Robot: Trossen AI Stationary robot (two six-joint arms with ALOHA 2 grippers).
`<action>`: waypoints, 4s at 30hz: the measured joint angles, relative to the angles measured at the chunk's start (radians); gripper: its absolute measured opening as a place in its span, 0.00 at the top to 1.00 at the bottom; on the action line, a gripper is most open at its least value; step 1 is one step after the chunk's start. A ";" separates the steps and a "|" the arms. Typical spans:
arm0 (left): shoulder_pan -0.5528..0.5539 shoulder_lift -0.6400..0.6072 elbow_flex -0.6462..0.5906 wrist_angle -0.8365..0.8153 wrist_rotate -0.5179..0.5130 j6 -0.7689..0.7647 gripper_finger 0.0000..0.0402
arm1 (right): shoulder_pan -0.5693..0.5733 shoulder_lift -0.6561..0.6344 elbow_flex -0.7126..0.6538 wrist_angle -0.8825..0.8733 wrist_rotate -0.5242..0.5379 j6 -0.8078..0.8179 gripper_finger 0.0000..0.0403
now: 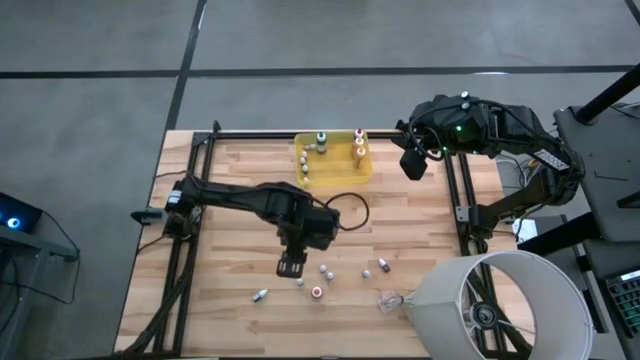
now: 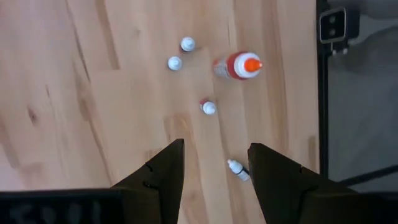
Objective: Pick & Place food coloring
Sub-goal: Put the large orange food coloring bottle into the yellow bin
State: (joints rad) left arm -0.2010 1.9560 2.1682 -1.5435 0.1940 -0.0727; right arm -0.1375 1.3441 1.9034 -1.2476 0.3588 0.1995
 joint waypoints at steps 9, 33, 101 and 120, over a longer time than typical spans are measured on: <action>-0.056 0.001 -0.031 0.030 0.000 0.203 0.63 | 0.000 0.000 0.000 0.000 0.000 0.010 0.59; -0.134 0.007 -0.062 0.322 0.000 0.174 0.63 | 0.000 0.000 0.000 -0.040 0.000 -0.024 0.59; -0.172 0.007 -0.488 0.732 -0.081 0.122 0.46 | 0.000 0.000 0.000 -0.057 -0.019 -0.017 0.59; -0.173 0.047 -0.486 0.696 -0.079 0.116 0.47 | 0.000 0.000 0.000 -0.057 -0.018 -0.019 0.59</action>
State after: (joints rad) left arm -0.3740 2.0026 1.6817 -0.8473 0.1146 0.0429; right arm -0.1375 1.3442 1.9034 -1.3048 0.3405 0.1802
